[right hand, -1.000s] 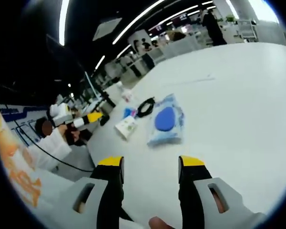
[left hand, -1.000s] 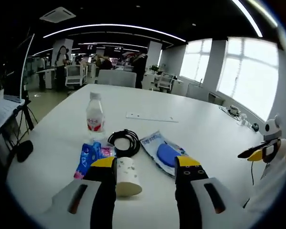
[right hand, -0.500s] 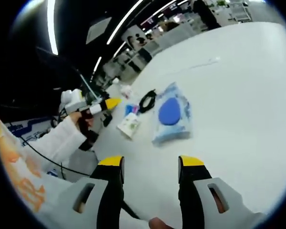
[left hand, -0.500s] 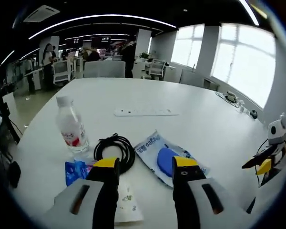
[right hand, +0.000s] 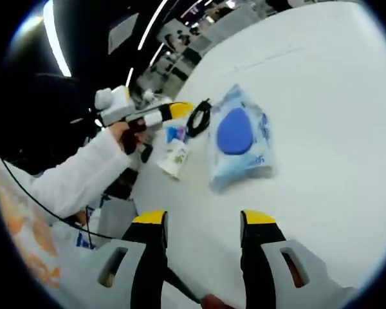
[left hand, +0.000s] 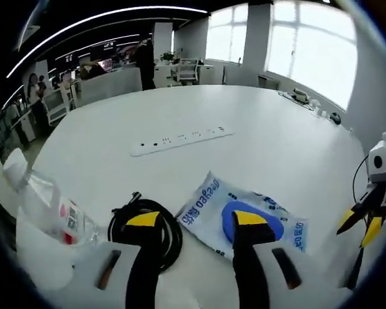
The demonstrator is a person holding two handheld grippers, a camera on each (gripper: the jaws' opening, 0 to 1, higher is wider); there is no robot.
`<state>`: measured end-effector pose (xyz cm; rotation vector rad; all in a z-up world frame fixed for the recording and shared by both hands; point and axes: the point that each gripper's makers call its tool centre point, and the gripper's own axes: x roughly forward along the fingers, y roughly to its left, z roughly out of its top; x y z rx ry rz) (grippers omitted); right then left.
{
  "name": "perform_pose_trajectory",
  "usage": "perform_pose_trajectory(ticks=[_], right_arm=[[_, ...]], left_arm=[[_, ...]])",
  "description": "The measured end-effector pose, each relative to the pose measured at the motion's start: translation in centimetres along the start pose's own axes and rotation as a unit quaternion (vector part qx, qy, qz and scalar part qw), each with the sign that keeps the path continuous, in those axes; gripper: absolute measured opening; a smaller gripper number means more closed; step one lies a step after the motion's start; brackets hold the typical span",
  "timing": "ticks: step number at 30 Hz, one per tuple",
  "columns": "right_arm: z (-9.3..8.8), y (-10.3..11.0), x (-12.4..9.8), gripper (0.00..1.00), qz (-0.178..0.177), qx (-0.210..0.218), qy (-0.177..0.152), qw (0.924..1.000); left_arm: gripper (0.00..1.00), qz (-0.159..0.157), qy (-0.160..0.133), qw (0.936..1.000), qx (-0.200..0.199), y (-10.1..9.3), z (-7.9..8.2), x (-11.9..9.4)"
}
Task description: Arrange the tabletop items into an orderly group along one side of the table until the central work area is clear of visible clutter.
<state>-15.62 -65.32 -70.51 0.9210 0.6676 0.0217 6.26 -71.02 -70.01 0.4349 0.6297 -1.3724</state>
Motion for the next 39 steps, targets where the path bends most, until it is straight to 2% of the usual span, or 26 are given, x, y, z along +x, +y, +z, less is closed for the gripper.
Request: perform_pose_trajectory(ticks=[3, 7, 10, 13, 16, 21, 25, 30, 32, 34, 36, 37, 39], right_arm=[[0.9, -0.1, 1.3, 0.44, 0.002, 0.022, 0.001, 0.9998], [1.2, 0.1, 2.7, 0.44, 0.010, 0.034, 0.014, 0.9993], [0.8, -0.5, 3.6, 0.44, 0.005, 0.036, 0.029, 0.9989], [1.1, -0.8, 4.2, 0.45, -0.001, 0.040, 0.029, 0.9988], [1.6, -0.8, 4.8, 0.46, 0.000, 0.043, 0.027, 0.9987], [1.4, -1.6, 5.9, 0.47, -0.012, 0.058, 0.044, 0.9972], [1.1, -1.7, 6.4, 0.45, -0.016, 0.070, 0.051, 0.9962], [0.2, -2.3, 7.0, 0.35, -0.028, 0.080, 0.055, 0.9949], [0.3, -2.6, 7.3, 0.29, -0.034, 0.093, 0.043, 0.9942], [1.2, -2.7, 7.4, 0.27, -0.039, 0.105, 0.018, 0.9936], [1.5, -2.9, 7.3, 0.18, -0.042, 0.098, 0.012, 0.9942], [1.5, -3.8, 7.1, 0.13, -0.065, 0.079, 0.014, 0.9947], [1.6, -4.4, 6.9, 0.07, -0.076, 0.085, 0.011, 0.9935]], left_arm=[[0.43, 0.000, 0.018, 0.9993, 0.034, 0.4, -0.4, 1.5], [0.43, -0.006, 0.020, 0.9991, 0.037, 1.1, -0.1, 3.4], [0.40, -0.007, 0.035, 0.9985, 0.041, 1.6, -0.5, 4.5], [0.40, -0.008, 0.046, 0.9981, 0.040, 2.0, -0.8, 5.3], [0.37, -0.025, 0.043, 0.9980, 0.038, 1.5, -0.7, 5.8], [0.36, -0.041, 0.073, 0.9931, 0.083, 0.8, -1.6, 6.9], [0.31, -0.042, 0.075, 0.9946, 0.058, 0.8, -1.6, 7.4], [0.23, -0.042, 0.087, 0.9943, 0.046, 0.3, -2.2, 7.5], [0.19, -0.039, 0.094, 0.9939, 0.043, 0.3, -2.3, 7.4], [0.11, -0.038, 0.104, 0.9933, 0.033, 0.3, -2.6, 7.2], [0.04, -0.038, 0.110, 0.9930, 0.021, 0.1, -2.8, 6.9], [0.03, -0.035, 0.110, 0.9932, 0.016, 0.1, -2.8, 6.6], [0.01, -0.031, 0.118, 0.9924, 0.017, 0.1, -2.9, 6.2]])
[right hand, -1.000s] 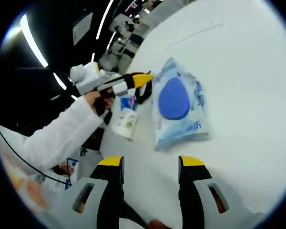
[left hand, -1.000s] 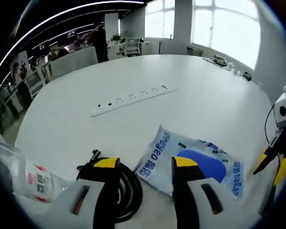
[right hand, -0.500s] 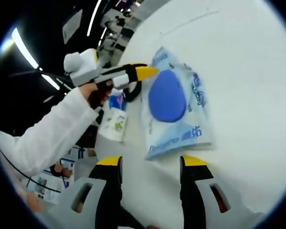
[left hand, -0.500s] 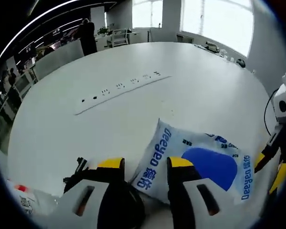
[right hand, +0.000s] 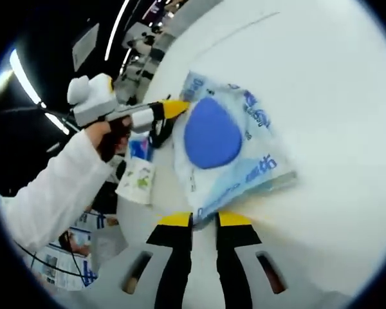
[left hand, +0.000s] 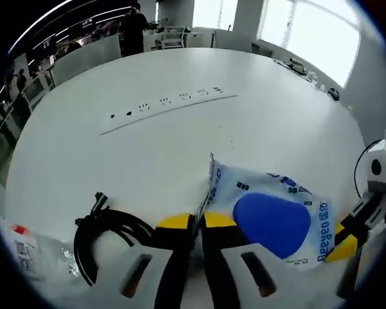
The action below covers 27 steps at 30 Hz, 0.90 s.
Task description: Arrange the tabletop items into an orderly group along one side of the table until the central work area is clear of visible clutter.
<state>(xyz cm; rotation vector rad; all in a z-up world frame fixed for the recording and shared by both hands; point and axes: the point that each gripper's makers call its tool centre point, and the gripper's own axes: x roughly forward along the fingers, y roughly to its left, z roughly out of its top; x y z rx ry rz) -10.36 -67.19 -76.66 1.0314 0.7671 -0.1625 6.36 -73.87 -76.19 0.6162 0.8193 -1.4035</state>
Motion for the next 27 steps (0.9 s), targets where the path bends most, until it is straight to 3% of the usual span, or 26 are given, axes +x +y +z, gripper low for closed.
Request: perform_pose_trajectory(ticks=[3, 7, 13, 17, 19, 21, 22, 24, 27], right_arm=[[1.5, -0.6, -1.2, 0.02, 0.001, 0.040, -0.039, 0.9984], [3.4, -1.7, -3.9, 0.00, -0.007, 0.040, -0.082, 0.9958], [4.7, -3.3, -8.7, 0.00, -0.021, 0.012, -0.128, 0.9915], [4.1, -3.9, -10.6, 0.00, -0.037, -0.006, -0.133, 0.9904], [3.9, -4.5, -11.6, 0.00, -0.049, -0.012, -0.138, 0.9891], [3.8, -5.2, -12.1, 0.00, -0.050, 0.000, -0.142, 0.9886], [3.3, -5.2, -12.4, 0.00, -0.044, 0.026, -0.143, 0.9884], [3.0, -5.8, -12.6, 0.00, -0.047, 0.022, -0.143, 0.9883], [1.9, -6.7, -12.7, 0.00, -0.081, -0.024, -0.126, 0.9884]], left_arm=[[0.00, 0.004, 0.005, 0.9998, -0.021, 0.0, -0.2, -1.1], [0.00, -0.008, -0.017, 0.9964, -0.083, -0.9, 0.2, -2.7], [0.00, -0.030, -0.038, 0.9926, -0.111, -4.4, -0.2, -5.4], [0.00, -0.040, -0.051, 0.9923, -0.105, -6.9, -1.2, -6.2], [0.00, -0.055, -0.059, 0.9882, -0.131, -8.1, -1.5, -6.7], [0.00, -0.063, -0.067, 0.9847, -0.148, -8.8, -1.6, -7.1], [0.00, -0.066, -0.069, 0.9842, -0.149, -9.3, -2.0, -7.3], [0.00, -0.065, -0.068, 0.9850, -0.145, -10.1, -2.7, -7.3], [0.00, -0.062, -0.065, 0.9863, -0.138, -11.4, -3.7, -7.3]])
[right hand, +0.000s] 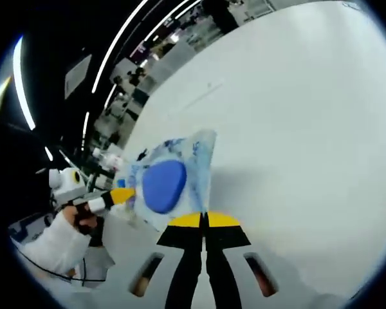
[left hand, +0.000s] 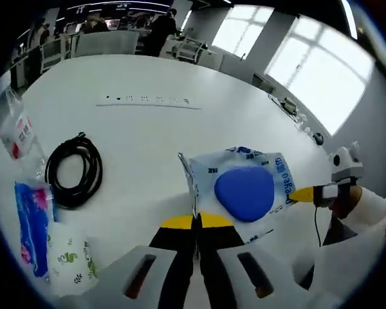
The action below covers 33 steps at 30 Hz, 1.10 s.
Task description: Arrange the tabletop items into an orderly group along one side of the table until the central work area is clear of visible clutter.
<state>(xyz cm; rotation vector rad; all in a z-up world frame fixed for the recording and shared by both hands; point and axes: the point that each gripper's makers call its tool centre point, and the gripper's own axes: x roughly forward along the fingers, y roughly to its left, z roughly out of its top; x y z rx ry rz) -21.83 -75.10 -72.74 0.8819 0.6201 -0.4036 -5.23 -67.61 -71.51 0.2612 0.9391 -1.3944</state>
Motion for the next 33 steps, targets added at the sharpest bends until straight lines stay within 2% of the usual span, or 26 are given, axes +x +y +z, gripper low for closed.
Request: perform_pose_trajectory(ticks=[3, 8, 10, 13, 17, 19, 21, 23, 24, 25, 28, 31, 32, 33], right_arm=[[-0.9, 0.1, 0.3, 0.00, 0.008, 0.011, 0.007, 0.9999], [-2.5, -0.7, 1.2, 0.00, -0.008, -0.017, 0.019, 0.9996], [-3.3, -1.0, 1.5, 0.00, -0.011, -0.022, 0.031, 0.9992], [-4.1, -1.3, 1.7, 0.00, -0.019, -0.036, 0.040, 0.9984], [-3.7, -1.4, 1.6, 0.00, -0.025, -0.042, 0.023, 0.9985], [-3.6, -1.2, 1.9, 0.01, -0.014, -0.080, 0.017, 0.9966], [-3.6, -1.5, 2.0, 0.07, -0.017, -0.098, 0.014, 0.9949], [-3.8, -1.6, 2.0, 0.21, -0.024, -0.096, 0.011, 0.9950], [-3.8, -1.6, 2.0, 0.24, -0.025, -0.097, 0.010, 0.9950], [-3.5, -1.5, 1.6, 0.24, -0.023, -0.100, 0.002, 0.9947], [-4.3, -1.4, 1.4, 0.21, -0.023, -0.097, 0.013, 0.9949], [-4.4, -1.6, 1.1, 0.20, -0.019, -0.096, 0.010, 0.9951], [-4.3, -1.7, 1.1, 0.18, -0.019, -0.089, 0.010, 0.9958], [-4.3, -1.7, 1.1, 0.15, -0.016, -0.086, 0.011, 0.9961]], left_arm=[[0.00, 0.016, 0.006, 0.9998, 0.005, 0.3, -1.1, 0.3], [0.00, 0.042, 0.006, 0.9991, -0.003, 0.7, -3.1, 0.8], [0.00, 0.052, 0.019, 0.9983, 0.014, 0.9, -4.1, 1.0], [0.01, 0.065, 0.022, 0.9972, 0.028, 1.2, -4.8, 0.9], [0.15, 0.064, 0.016, 0.9978, 0.004, 1.4, -5.0, 0.5], [0.21, 0.065, 0.016, 0.9978, 0.001, 1.4, -5.3, 0.3], [0.25, 0.065, 0.017, 0.9977, 0.005, 1.3, -5.6, 0.2], [0.24, 0.065, 0.018, 0.9977, 0.006, 1.3, -5.9, 0.0], [0.24, 0.063, 0.018, 0.9979, 0.004, 1.3, -6.1, 0.0], [0.23, 0.062, 0.018, 0.9979, 0.002, 1.4, -6.2, 0.0], [0.22, 0.066, 0.014, 0.9974, -0.025, 1.7, -6.6, -0.1], [0.12, 0.057, 0.018, 0.9975, -0.038, 1.7, -7.1, 0.2], [0.07, 0.056, 0.021, 0.9976, -0.036, 1.7, -7.3, 0.3], [0.06, 0.055, 0.022, 0.9977, -0.033, 1.6, -7.4, 0.4]])
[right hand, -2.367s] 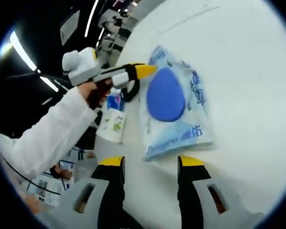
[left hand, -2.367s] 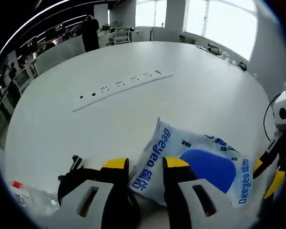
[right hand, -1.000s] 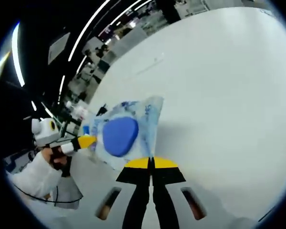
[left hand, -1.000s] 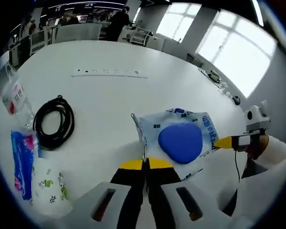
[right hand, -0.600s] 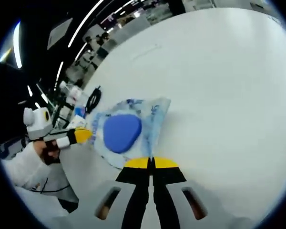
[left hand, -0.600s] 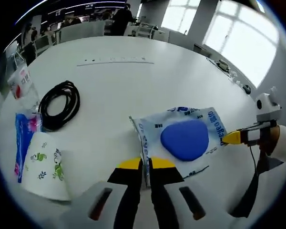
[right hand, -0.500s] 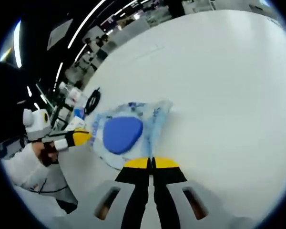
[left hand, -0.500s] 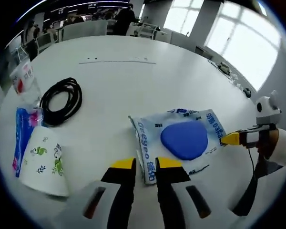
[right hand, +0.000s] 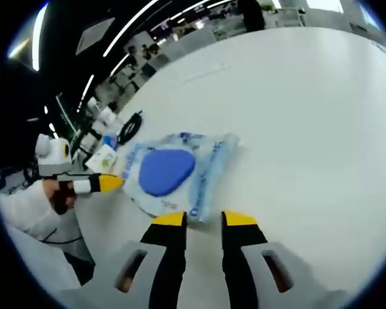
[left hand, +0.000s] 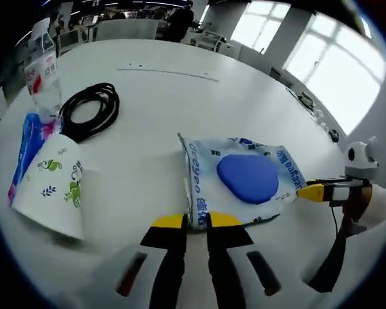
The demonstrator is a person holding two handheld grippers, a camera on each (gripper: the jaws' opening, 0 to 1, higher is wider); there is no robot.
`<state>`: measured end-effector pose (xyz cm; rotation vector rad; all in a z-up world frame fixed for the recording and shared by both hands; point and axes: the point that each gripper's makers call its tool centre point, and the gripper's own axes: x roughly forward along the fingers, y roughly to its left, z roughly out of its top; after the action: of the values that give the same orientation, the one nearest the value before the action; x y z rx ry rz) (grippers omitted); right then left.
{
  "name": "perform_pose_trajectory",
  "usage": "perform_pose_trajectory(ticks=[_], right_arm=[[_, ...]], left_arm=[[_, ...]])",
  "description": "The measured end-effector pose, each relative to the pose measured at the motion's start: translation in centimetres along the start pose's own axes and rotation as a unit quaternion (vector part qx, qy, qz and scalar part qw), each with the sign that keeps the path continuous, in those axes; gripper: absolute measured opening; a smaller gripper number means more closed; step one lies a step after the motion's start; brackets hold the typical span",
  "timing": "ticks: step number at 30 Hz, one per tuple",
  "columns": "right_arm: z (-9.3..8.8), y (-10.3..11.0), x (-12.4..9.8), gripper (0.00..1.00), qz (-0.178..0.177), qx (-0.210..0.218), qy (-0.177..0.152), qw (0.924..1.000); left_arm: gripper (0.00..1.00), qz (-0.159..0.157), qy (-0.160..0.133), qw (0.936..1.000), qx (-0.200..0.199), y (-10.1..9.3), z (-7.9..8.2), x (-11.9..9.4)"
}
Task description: Arrange the tabletop items into an orderly group along one side of the table until the central work area is clear of visible clutter.
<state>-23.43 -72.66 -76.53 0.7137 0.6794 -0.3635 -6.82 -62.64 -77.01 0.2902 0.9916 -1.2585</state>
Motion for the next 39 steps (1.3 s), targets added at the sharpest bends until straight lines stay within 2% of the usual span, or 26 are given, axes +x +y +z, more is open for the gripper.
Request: perform_pose_trajectory(ticks=[2, 4, 9, 13, 16, 21, 27, 32, 39], right_arm=[[0.2, 0.3, 0.0, 0.05, 0.011, 0.012, -0.003, 0.9999], [0.2, 0.4, 0.1, 0.01, 0.008, 0.007, -0.001, 0.9999], [1.0, 0.3, -0.2, 0.00, -0.001, -0.008, -0.012, 0.9999], [2.6, -0.2, -1.0, 0.00, -0.004, -0.011, -0.032, 0.9994], [4.2, -1.3, -1.6, 0.00, -0.006, -0.008, -0.049, 0.9987], [7.0, -3.4, -2.7, 0.00, -0.012, -0.008, -0.064, 0.9978], [9.5, -4.7, -3.7, 0.00, -0.021, -0.014, -0.080, 0.9964], [11.3, -4.6, -3.2, 0.00, -0.019, -0.016, -0.086, 0.9960], [13.6, -2.9, -1.3, 0.00, -0.003, -0.026, -0.088, 0.9958]], left_arm=[[0.03, 0.004, -0.005, 1.0000, -0.001, 0.0, 0.2, -0.1], [0.01, 0.000, -0.008, 0.9999, -0.013, -0.1, 0.3, -0.1], [0.00, -0.016, -0.012, 0.9997, -0.012, -1.0, 1.1, -0.4], [0.00, -0.022, -0.029, 0.9993, 0.010, -2.0, 3.0, -0.4], [0.00, -0.035, -0.045, 0.9981, 0.025, -3.3, 5.2, -0.2], [0.00, -0.055, -0.053, 0.9958, 0.050, -5.4, 7.8, 0.8], [0.00, -0.067, -0.062, 0.9933, 0.071, -7.2, 10.4, 1.7], [0.00, -0.063, -0.066, 0.9919, 0.088, -7.0, 12.2, 2.0], [0.00, -0.040, -0.072, 0.9926, 0.089, -4.3, 14.5, 1.7]])
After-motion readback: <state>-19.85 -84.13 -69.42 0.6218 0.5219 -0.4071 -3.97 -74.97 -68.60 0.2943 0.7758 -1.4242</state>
